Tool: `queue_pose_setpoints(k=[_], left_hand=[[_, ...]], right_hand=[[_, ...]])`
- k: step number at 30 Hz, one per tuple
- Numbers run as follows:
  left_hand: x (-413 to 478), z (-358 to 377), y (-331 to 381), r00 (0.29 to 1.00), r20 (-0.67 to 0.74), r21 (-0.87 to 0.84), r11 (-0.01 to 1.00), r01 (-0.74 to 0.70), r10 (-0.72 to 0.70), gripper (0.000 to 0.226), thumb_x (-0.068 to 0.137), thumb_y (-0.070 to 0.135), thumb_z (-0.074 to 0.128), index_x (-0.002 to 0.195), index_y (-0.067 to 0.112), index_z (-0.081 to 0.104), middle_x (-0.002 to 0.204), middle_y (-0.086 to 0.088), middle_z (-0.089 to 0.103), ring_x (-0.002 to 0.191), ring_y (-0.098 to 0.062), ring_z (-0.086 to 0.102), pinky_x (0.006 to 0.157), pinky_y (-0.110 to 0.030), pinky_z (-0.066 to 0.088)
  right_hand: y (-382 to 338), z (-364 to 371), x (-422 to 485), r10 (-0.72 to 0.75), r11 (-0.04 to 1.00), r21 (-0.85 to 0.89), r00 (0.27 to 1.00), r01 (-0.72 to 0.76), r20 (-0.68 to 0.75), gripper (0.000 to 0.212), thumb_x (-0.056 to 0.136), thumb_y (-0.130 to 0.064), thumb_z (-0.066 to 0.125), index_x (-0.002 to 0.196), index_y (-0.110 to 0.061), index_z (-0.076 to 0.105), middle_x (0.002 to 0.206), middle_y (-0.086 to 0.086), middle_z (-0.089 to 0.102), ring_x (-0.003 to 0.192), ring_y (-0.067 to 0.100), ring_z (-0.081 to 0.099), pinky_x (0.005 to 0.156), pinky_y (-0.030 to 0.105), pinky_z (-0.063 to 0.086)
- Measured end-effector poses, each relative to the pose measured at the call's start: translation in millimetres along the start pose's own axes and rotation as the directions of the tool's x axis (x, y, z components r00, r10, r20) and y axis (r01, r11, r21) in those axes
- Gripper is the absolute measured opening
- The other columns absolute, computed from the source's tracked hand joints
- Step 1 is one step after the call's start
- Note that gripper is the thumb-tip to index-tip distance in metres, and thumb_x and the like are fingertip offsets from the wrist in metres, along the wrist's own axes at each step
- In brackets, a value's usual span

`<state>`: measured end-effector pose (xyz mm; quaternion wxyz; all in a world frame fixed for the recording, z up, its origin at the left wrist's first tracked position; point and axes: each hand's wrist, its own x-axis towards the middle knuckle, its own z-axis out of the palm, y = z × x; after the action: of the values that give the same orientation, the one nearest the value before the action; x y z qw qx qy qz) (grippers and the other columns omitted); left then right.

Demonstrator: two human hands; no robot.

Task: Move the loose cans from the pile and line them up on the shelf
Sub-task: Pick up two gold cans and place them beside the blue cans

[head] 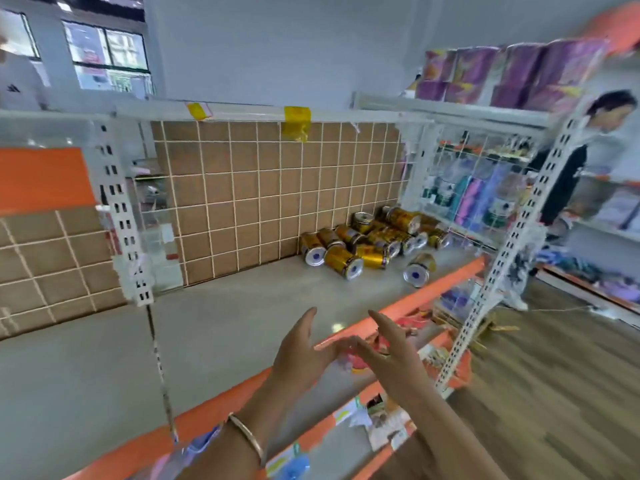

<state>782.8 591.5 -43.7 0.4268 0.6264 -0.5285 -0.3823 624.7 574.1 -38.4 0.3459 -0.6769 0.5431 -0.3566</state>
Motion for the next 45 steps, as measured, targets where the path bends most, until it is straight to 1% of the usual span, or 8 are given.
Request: queue_pose_setpoints(k=[5,8,15,22,27,31,41,45], left_hand=[[26,52,15,0.995,0.099,-0.014,1.0,0.006,-0.004,0.094,0.072,0.04,0.076,0.147,0.018,0.026,0.15,-0.004,0.035,0.132,-0.018,0.041,0.099,-0.02,0.04],[52,75,24,0.989,0.15,-0.03,1.0,0.009,-0.004,0.086,0.078,0.028,0.075,0.147,0.017,0.025,0.14,-0.003,0.043,0.105,-0.006,0.052,0.068,0.001,0.043],[133,124,42,0.983,0.182,-0.07,0.998,-0.007,0.02,0.086,0.078,0.039,0.072,0.148,0.021,0.024,0.152,-0.006,0.032,0.138,-0.021,0.034,0.106,-0.034,0.036],[208,150,55,0.968,0.209,-0.13,0.977,0.17,-0.14,0.055,0.088,0.032,0.063,0.134,0.011,0.041,0.121,-0.009,0.055,0.112,-0.021,0.055,0.08,-0.025,0.042],[246,158,56,0.821,0.309,-0.518,0.64,0.568,-0.48,0.035,0.086,0.035,0.064,0.082,0.002,0.054,0.072,-0.017,0.058,0.068,-0.027,0.059,0.078,-0.039,0.052],[280,160,59,0.739,0.27,-0.624,0.472,0.623,-0.618,0.038,0.083,0.032,0.068,0.08,-0.002,0.052,0.074,-0.021,0.061,0.068,-0.03,0.058,0.073,-0.038,0.051],[330,192,58,0.717,0.131,-0.818,0.334,0.469,-0.684,0.051,0.077,0.034,0.074,0.117,0.012,0.05,0.112,-0.017,0.058,0.104,-0.034,0.058,0.091,-0.047,0.051],[350,211,46,0.719,0.075,-0.781,0.407,0.473,-0.691,0.091,0.05,0.066,0.08,0.12,0.015,0.053,0.118,-0.013,0.061,0.108,-0.038,0.058,0.09,-0.048,0.05]], right_hand=[[31,-34,6,0.1,0.993,0.065,0.994,-0.097,-0.05,0.071,0.084,-0.042,0.065,0.145,-0.026,0.032,0.147,-0.007,0.038,0.134,0.009,0.037,0.11,0.032,0.033],[42,-51,20,0.11,0.992,0.066,0.991,-0.106,-0.072,0.073,0.083,-0.045,0.064,0.146,-0.026,0.033,0.146,-0.008,0.04,0.132,0.009,0.038,0.108,0.032,0.033],[66,-87,86,0.179,0.981,0.09,0.978,-0.17,-0.103,0.076,0.084,-0.054,0.057,0.148,-0.029,0.025,0.148,-0.007,0.035,0.139,0.013,0.031,0.108,0.028,0.03],[89,-96,166,0.154,0.975,0.174,0.984,-0.136,-0.091,0.05,0.088,-0.042,0.06,0.134,-0.039,0.042,0.135,-0.019,0.048,0.129,0.007,0.041,0.105,0.029,0.034],[116,-108,210,0.318,0.91,0.328,0.935,-0.254,-0.157,0.018,0.092,-0.021,0.06,0.109,-0.026,0.059,0.105,-0.004,0.063,0.094,0.026,0.061,0.092,0.043,0.047],[140,-128,246,0.479,0.824,0.408,0.868,-0.392,-0.133,0.024,0.089,-0.023,0.06,0.11,-0.011,0.061,0.088,0.007,0.064,0.083,0.026,0.061,0.078,0.04,0.046],[148,-143,317,0.424,0.875,-0.25,0.906,-0.414,-0.018,0.058,0.082,-0.054,0.06,0.118,-0.011,0.045,0.107,0.006,0.06,0.091,0.022,0.056,0.081,0.034,0.048],[149,-136,338,0.297,0.891,-0.37,0.954,-0.261,0.042,0.086,0.076,-0.049,0.067,0.143,-0.023,0.021,0.132,0.006,0.045,0.118,0.025,0.048,0.089,0.034,0.044]])
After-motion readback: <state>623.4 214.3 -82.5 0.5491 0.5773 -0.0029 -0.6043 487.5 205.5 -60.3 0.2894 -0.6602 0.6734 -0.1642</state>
